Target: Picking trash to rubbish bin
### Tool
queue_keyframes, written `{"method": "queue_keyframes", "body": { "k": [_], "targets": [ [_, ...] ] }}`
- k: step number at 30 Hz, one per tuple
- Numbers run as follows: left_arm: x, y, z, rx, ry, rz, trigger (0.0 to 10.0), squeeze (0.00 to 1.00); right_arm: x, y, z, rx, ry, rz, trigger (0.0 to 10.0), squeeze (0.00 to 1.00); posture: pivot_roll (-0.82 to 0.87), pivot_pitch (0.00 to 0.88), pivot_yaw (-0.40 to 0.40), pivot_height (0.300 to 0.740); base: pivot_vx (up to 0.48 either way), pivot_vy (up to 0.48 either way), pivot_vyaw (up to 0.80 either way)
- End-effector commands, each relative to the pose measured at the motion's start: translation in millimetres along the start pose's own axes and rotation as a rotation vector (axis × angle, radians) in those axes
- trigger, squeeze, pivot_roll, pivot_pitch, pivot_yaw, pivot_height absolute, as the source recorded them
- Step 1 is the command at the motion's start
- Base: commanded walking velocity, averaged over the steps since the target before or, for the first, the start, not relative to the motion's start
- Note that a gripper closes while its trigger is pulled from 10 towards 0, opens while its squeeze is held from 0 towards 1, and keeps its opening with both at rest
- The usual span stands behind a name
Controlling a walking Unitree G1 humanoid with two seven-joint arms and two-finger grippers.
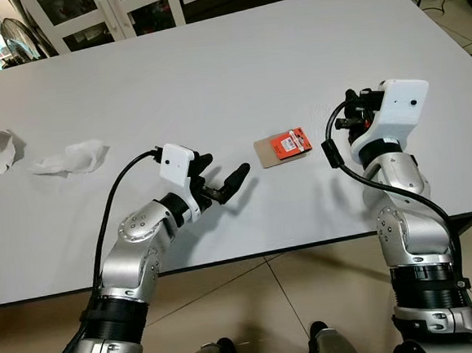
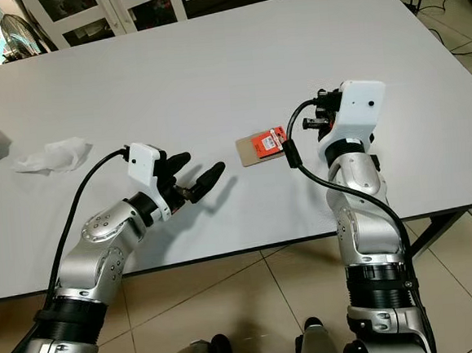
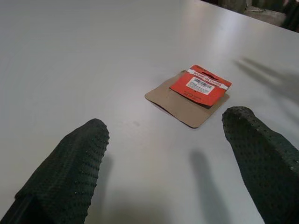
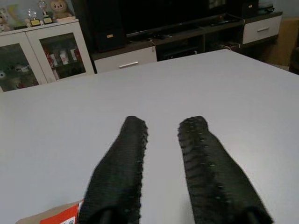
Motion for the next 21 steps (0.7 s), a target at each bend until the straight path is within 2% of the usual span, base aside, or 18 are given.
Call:
{"method": "queue_keyframes", "body": {
  "k": [1, 12, 21],
  "targets": [
    [-6.6, 0.0, 2.4, 0.000, 0.000, 0.027, 10.0, 0.00, -0.7, -3.0, -1.0, -0.008, -0.013, 0.001, 10.0, 1.00, -0.10, 0.161, 0.131, 0.740, 0.000, 0.000, 0.00],
    [-10.3, -1.9, -3.0, -0.013, -0.031, 0.055, 10.0, 0.00, -1.2, -4.3, -4.1, -0.023, -0.023, 0.000, 10.0, 1.00, -0.10, 0.173, 0.124, 0.740, 0.000, 0.000, 0.00],
    [-10.5, -1.1, -5.4, -0.024, -0.033, 0.057, 10.0, 0.00, -2.2, -4.5, -4.5, -0.029, -0.022, 0.001, 10.0, 1.00, -0.10, 0.174, 0.125, 0.740, 0.000, 0.298, 0.00]
  ]
}}
Point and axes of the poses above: a point about 5 cm out from each wrist's last joint towards the gripper, its own y axis pointing out of the wrist towards the gripper, its own z axis along the axis of the wrist's last joint, x = y × z, the point moved 5 cm from there along y, pointing out of the wrist towards the gripper, and after that the axes turned 6 degrees about -y, right-handed, at the moved point
